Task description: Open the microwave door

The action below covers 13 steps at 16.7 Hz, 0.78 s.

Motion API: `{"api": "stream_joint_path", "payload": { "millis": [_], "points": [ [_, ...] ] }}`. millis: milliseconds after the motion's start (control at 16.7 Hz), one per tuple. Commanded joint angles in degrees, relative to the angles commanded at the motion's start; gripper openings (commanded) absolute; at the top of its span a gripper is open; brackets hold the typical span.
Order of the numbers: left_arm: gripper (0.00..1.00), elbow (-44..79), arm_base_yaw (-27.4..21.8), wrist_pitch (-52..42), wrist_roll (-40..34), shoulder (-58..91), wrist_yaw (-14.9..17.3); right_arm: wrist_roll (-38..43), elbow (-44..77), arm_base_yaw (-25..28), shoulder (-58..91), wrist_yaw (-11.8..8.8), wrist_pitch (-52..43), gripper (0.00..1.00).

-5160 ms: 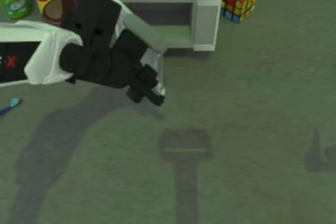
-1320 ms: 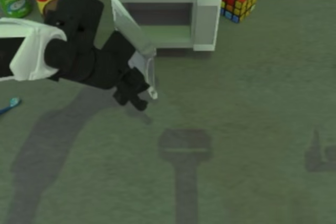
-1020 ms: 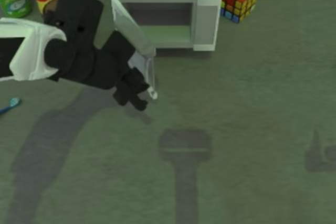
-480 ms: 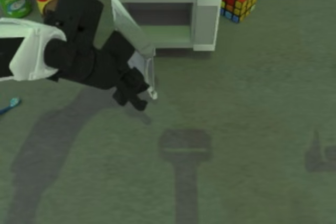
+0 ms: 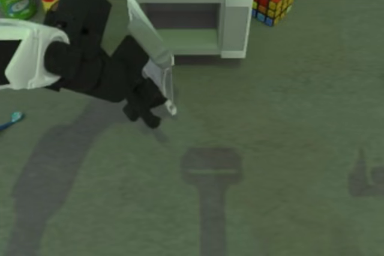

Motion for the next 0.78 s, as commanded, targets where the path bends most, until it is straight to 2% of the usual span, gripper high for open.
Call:
{"api": "stream_joint_path", "payload": {
  "millis": [780],
  "points": [
    [0.0, 0.0, 0.5, -0.6, 1.1, 0.1, 0.6, 0.0, 0.0, 0.0, 0.0, 0.0, 0.0, 1.0]
  ]
}}
